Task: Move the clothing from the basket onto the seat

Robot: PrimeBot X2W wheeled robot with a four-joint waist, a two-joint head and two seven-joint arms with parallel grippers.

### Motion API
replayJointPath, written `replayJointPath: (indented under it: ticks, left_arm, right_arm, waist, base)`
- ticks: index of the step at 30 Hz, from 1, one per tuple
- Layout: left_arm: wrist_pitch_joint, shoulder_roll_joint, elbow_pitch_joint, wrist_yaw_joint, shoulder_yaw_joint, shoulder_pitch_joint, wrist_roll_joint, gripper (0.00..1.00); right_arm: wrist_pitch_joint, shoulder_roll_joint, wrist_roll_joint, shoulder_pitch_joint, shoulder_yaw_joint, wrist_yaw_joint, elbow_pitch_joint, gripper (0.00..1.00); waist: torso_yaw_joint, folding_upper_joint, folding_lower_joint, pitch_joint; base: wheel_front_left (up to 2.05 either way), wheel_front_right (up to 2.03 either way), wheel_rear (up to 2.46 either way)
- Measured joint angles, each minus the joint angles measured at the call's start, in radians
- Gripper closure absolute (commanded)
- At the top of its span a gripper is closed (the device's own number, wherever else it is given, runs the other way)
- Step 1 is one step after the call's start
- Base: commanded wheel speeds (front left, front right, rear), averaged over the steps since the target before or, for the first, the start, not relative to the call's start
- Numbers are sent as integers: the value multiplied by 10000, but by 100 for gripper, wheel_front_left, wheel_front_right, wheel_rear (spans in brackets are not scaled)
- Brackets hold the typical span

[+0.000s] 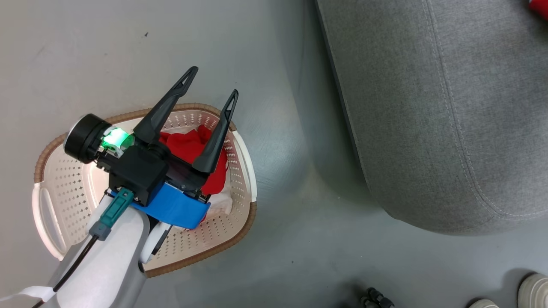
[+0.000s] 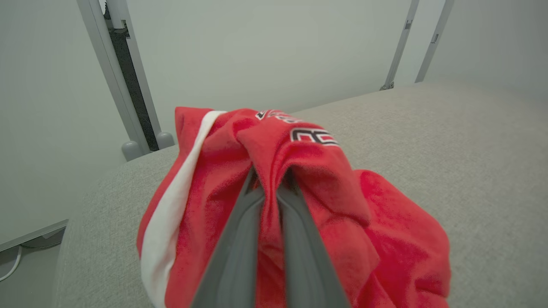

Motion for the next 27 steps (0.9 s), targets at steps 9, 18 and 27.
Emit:
replayJointPath:
  ticks: [9,18,27]
  left_arm:
    - [-48,-31,305,0,-136,-28,-109,0]
    - [-408,-359,943,0,-276,-16,-357,0]
    - [-654,-1003,1994,111,48,828,-905,0]
  right_arm:
    - [-13,249,-794,-81,-182,2,435,80]
    - [-19,270,-857,374,259,0,865,0]
    - [-17,441,-882,1848,1312,0,391,0]
  waist:
    - [-36,0,-2,-280]
    - [34,0,-3,-1110]
    - [258,1,-5,-2756]
  base:
    - [0,0,0]
    - [0,0,0]
    - [0,0,0]
